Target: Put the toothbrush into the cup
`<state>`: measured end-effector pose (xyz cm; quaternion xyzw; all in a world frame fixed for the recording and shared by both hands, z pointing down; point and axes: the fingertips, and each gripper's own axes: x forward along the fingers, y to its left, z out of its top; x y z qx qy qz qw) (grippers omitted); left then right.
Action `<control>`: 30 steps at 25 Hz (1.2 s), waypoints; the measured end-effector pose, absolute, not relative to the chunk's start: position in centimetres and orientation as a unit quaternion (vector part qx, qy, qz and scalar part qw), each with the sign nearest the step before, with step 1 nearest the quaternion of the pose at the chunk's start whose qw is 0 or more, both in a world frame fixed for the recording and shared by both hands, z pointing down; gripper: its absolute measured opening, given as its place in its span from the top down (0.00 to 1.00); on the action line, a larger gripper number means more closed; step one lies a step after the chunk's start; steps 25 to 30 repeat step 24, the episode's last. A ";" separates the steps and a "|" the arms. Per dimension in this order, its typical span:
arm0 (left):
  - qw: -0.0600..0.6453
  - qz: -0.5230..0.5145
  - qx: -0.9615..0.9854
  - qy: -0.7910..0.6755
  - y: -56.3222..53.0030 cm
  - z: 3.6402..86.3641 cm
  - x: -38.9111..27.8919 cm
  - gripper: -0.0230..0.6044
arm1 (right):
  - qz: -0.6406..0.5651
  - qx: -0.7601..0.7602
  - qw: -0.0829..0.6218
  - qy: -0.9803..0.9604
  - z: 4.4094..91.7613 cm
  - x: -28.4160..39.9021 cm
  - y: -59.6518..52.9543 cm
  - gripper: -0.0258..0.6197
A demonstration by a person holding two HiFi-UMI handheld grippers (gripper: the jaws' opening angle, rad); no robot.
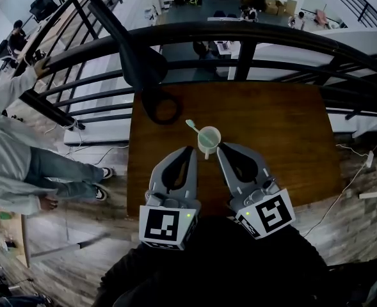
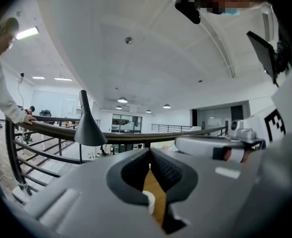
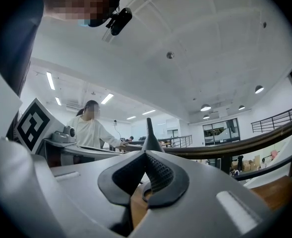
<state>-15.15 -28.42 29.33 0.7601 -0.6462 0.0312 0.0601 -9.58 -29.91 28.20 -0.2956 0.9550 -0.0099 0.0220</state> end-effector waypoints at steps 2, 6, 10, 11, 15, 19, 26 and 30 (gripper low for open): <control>0.061 0.030 0.760 -0.646 -28.5 29.1 -15.1 0.95 | -0.008 -0.295 0.024 0.955 27.9 -9.6 -30.0 0.96; 0.060 0.029 0.758 -0.648 -28.4 29.1 -15.1 0.95 | -0.009 -0.294 0.025 0.956 28.0 -9.6 -30.1 0.96; 0.058 0.029 0.757 -0.650 -28.4 29.3 -14.9 0.95 | -0.011 -0.290 0.024 0.957 28.3 -9.6 -30.1 0.96; 0.057 0.028 0.757 -0.651 -28.4 29.2 -14.9 0.95 | -0.011 -0.289 0.024 0.957 28.3 -9.6 -30.1 0.96; 0.057 0.029 0.755 -0.652 -28.5 29.2 -15.0 0.95 | -0.011 -0.285 0.024 0.958 28.3 -9.8 -30.2 0.96; 0.063 0.030 0.754 -0.653 -28.9 29.5 -15.1 0.95 | -0.015 -0.281 0.021 0.959 28.6 -10.1 -30.6 0.96; 0.065 0.032 0.753 -0.654 -29.2 29.7 -15.0 0.95 | -0.018 -0.277 0.020 0.960 28.7 -10.1 -31.0 0.96; 0.065 0.032 0.753 -0.654 -29.2 29.7 -15.0 0.95 | -0.018 -0.277 0.020 0.960 28.7 -10.1 -31.0 0.96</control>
